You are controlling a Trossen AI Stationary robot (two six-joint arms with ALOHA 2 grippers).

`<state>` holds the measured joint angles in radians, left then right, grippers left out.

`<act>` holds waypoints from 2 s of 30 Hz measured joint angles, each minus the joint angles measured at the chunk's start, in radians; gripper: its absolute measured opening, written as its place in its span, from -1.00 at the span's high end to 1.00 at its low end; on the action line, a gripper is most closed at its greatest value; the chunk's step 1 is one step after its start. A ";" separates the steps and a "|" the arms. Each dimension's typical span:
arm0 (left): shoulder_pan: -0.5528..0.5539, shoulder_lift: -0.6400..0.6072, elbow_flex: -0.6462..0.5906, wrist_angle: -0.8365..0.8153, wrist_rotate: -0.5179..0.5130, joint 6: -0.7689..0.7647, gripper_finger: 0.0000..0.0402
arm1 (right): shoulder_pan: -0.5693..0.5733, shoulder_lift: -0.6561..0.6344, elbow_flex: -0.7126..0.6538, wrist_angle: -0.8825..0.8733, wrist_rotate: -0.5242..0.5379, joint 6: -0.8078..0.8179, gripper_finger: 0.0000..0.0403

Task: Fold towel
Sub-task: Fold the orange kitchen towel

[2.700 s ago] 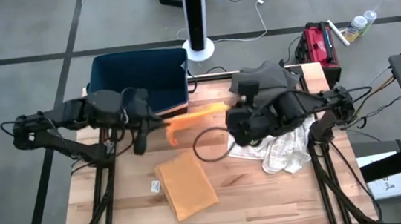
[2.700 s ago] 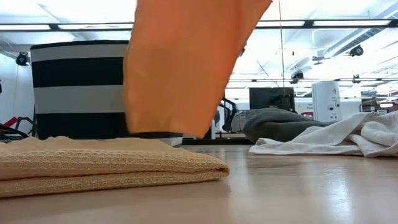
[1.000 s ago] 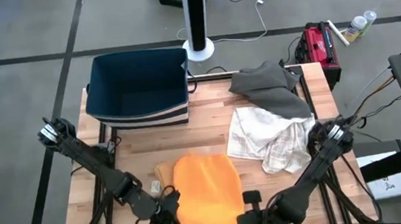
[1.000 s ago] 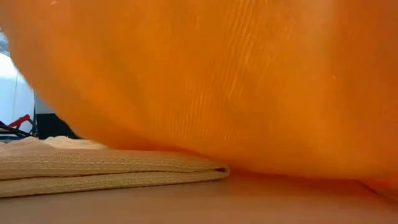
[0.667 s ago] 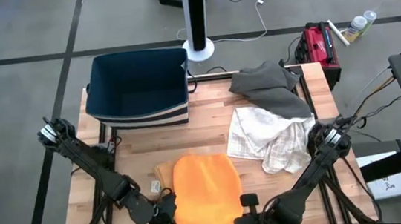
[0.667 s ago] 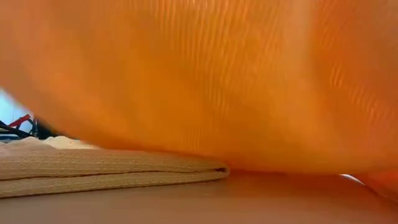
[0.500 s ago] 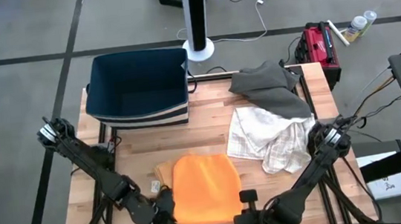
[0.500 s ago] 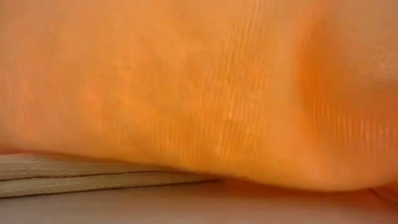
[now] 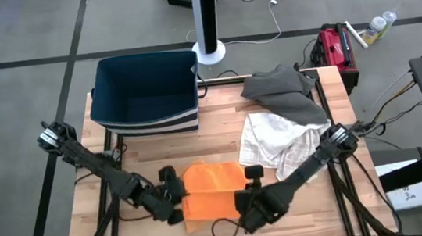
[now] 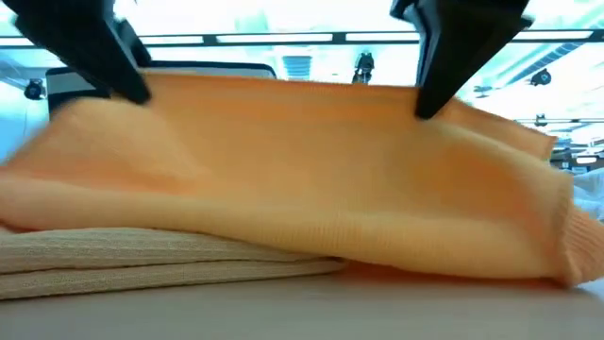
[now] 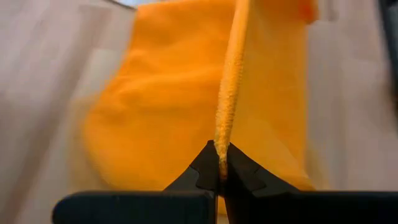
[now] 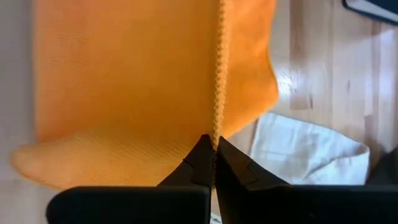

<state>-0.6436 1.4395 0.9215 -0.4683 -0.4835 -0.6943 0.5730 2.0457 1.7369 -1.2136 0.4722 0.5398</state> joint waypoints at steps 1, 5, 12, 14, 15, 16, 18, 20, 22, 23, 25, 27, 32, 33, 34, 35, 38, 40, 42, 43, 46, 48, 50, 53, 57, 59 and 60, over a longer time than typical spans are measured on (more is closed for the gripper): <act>0.019 0.000 0.000 -0.010 0.008 0.020 1.00 | -0.013 0.000 -0.007 0.000 0.000 -0.011 1.00; 0.076 0.000 -0.001 -0.074 0.045 0.084 1.00 | -0.056 0.000 -0.043 0.010 0.007 -0.054 1.00; 0.127 -0.002 -0.013 -0.121 0.012 0.115 1.00 | -0.115 0.000 -0.105 0.034 0.020 -0.105 1.00; 0.134 -0.002 -0.034 -0.068 0.015 0.138 1.00 | -0.128 0.000 -0.110 0.033 0.008 -0.116 1.00; 0.136 -0.002 -0.047 -0.041 0.023 0.146 1.00 | -0.133 0.000 -0.111 0.038 0.002 -0.128 1.00; 0.140 -0.002 -0.061 -0.023 0.034 0.152 1.00 | -0.136 0.000 -0.111 0.048 -0.001 -0.139 1.00; 0.143 -0.002 -0.085 -0.019 0.034 0.149 1.00 | -0.142 0.000 -0.111 0.067 0.000 -0.155 1.00; 0.144 -0.002 -0.107 -0.012 0.033 0.128 1.00 | -0.148 0.000 -0.111 0.073 0.006 -0.160 1.00; 0.144 -0.002 -0.123 -0.010 0.029 0.111 1.00 | -0.155 0.000 -0.111 0.079 0.016 -0.168 1.00; 0.143 -0.002 -0.126 -0.010 0.030 0.102 1.00 | -0.158 0.000 -0.112 0.080 0.027 -0.176 1.00; 0.144 -0.003 -0.126 -0.005 0.048 0.089 1.00 | -0.164 0.000 -0.112 0.078 0.028 -0.194 1.00; 0.140 -0.005 -0.108 -0.007 0.081 0.080 1.00 | -0.168 0.000 -0.113 0.074 0.026 -0.200 1.00; 0.109 -0.013 -0.007 -0.038 0.124 0.103 1.00 | -0.167 0.000 -0.113 0.051 0.016 -0.201 1.00; 0.102 -0.013 0.018 -0.052 0.139 0.107 1.00 | -0.160 0.000 -0.110 0.046 0.003 -0.199 1.00; 0.095 -0.013 0.043 -0.073 0.152 0.107 1.00 | -0.149 0.000 -0.103 0.040 -0.011 -0.195 1.00; 0.084 -0.013 0.068 -0.105 0.163 0.098 1.00 | -0.131 -0.001 -0.092 0.040 -0.022 -0.193 1.00; 0.024 -0.013 0.134 -0.202 0.175 0.044 1.00 | -0.055 -0.004 -0.039 0.049 -0.047 -0.175 1.00; -0.032 -0.013 0.173 -0.230 0.181 0.017 1.00 | -0.002 -0.008 0.017 0.049 -0.063 -0.149 1.00; -0.090 -0.013 0.211 -0.223 0.200 -0.011 1.00 | 0.049 -0.009 0.082 0.055 -0.094 -0.121 1.00; -0.116 -0.013 0.229 -0.209 0.206 -0.025 1.00 | 0.075 -0.009 0.113 0.062 -0.104 -0.104 1.00; -0.164 -0.002 0.267 -0.166 0.199 -0.040 1.00 | 0.129 -0.010 0.182 0.073 -0.110 -0.072 1.00; -0.174 0.012 0.278 -0.172 0.186 -0.051 1.00 | 0.146 -0.010 0.204 0.068 -0.096 -0.067 1.00; -0.173 0.032 0.281 -0.174 0.178 -0.041 1.00 | 0.152 -0.009 0.205 0.059 -0.048 -0.067 1.00; -0.146 0.052 0.259 -0.186 0.165 -0.024 1.00 | 0.142 -0.009 0.176 0.053 0.021 -0.078 1.00; -0.093 0.059 0.197 -0.201 0.156 -0.025 1.00 | 0.082 -0.008 0.082 0.056 0.023 -0.080 1.00; -0.068 0.057 0.162 -0.193 0.142 -0.025 1.00 | 0.048 -0.008 0.028 0.062 0.030 -0.072 1.00; -0.053 0.056 0.143 -0.191 0.128 -0.025 1.00 | 0.033 -0.008 0.002 0.064 0.035 -0.072 1.00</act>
<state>-0.6970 1.4952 1.0641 -0.6592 -0.3551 -0.7198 0.6059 2.0377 1.7392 -1.1497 0.5069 0.4683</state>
